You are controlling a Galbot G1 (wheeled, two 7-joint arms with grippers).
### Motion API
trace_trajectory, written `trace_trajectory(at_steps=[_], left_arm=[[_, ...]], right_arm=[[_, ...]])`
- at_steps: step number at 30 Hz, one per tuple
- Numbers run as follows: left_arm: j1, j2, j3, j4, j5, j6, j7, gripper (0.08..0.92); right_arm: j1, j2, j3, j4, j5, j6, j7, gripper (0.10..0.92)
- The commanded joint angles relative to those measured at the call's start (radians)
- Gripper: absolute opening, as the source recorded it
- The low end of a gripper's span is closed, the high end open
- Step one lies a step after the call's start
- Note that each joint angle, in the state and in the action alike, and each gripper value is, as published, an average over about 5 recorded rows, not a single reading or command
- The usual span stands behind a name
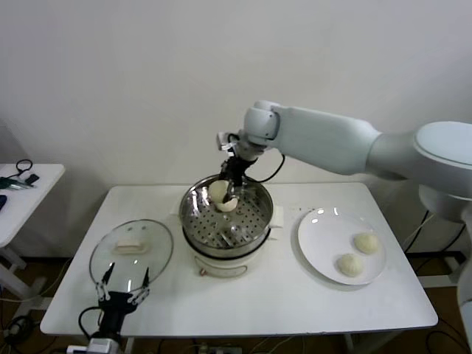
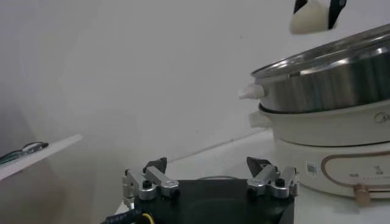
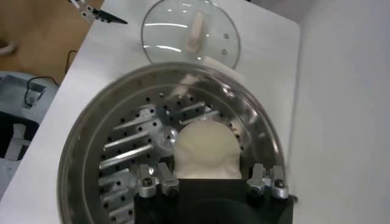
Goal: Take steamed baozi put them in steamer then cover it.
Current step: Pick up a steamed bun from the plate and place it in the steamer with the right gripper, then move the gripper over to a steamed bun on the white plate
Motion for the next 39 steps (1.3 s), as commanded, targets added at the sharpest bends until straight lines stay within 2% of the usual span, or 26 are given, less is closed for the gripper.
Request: trace_trajectory(at_steps=[1, 19, 28, 35, 39], left_arm=[[-0.005, 0.006, 0.0, 0.003, -0.001, 0.001, 0.0, 0.823], [-0.008, 0.011, -0.002, 0.015, -0.004, 0.001, -0.005, 0.823], [-0.007, 0.009, -0.001, 0.016, -0.001, 0.0, -0.007, 0.823], [-0.007, 0.008, 0.0, 0.015, 0.001, 0.002, -0.008, 0.823], [-0.007, 0.007, 0.003, 0.013, 0.004, 0.003, -0.009, 0.823]], right_arm=[[-0.068, 0.103, -0.025, -0.037, -0.01, -0.007, 0.014, 0.687], [-0.134, 0.125, -0.01, -0.109, -0.065, 0.009, 0.012, 0.688], [-0.122, 0.106, 0.003, -0.099, -0.083, 0.006, -0.005, 0.815], [-0.032, -0.009, -0.002, 0.009, -0.06, 0.022, -0.034, 0.823], [0.04, -0.155, -0.012, 0.132, -0.046, 0.036, -0.059, 0.823]])
